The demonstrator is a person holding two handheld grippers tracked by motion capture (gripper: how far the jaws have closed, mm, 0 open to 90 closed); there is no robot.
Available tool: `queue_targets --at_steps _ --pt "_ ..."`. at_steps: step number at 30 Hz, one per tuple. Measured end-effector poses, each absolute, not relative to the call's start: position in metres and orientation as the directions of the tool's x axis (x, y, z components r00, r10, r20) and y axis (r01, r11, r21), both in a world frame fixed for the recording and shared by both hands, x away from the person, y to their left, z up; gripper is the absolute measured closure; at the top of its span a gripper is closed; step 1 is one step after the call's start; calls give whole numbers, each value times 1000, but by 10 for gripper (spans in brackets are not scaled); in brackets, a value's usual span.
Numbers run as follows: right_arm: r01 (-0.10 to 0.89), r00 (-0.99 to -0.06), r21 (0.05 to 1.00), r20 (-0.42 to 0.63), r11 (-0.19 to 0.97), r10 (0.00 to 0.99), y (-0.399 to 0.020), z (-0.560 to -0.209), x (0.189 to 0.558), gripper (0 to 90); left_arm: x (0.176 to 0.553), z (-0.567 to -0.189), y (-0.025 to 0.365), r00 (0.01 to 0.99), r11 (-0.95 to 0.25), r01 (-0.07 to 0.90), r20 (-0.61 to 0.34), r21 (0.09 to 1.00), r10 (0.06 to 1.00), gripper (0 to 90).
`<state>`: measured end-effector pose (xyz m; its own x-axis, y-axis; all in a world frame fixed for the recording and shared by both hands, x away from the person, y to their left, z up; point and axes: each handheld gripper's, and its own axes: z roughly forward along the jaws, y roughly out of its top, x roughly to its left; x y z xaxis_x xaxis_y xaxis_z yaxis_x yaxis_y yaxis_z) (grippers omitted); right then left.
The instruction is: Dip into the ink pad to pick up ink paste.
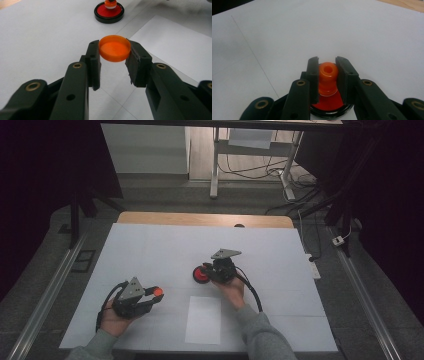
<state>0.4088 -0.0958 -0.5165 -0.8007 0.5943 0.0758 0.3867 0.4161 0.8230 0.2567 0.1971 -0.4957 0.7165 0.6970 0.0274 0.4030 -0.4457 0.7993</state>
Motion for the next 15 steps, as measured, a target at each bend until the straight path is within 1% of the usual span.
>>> queue_targets --at_steps 7,10,15 --pt "378 -805 814 54 442 590 -94 -521 408 725 256 -496 198 716 -447 404 28 798 697 648" --pt "381 -802 818 61 431 594 -95 -522 408 725 256 -495 198 714 -444 405 27 799 699 648" --pt "356 -807 809 13 469 591 -92 -521 404 726 256 -495 197 716 -448 403 30 798 697 648"
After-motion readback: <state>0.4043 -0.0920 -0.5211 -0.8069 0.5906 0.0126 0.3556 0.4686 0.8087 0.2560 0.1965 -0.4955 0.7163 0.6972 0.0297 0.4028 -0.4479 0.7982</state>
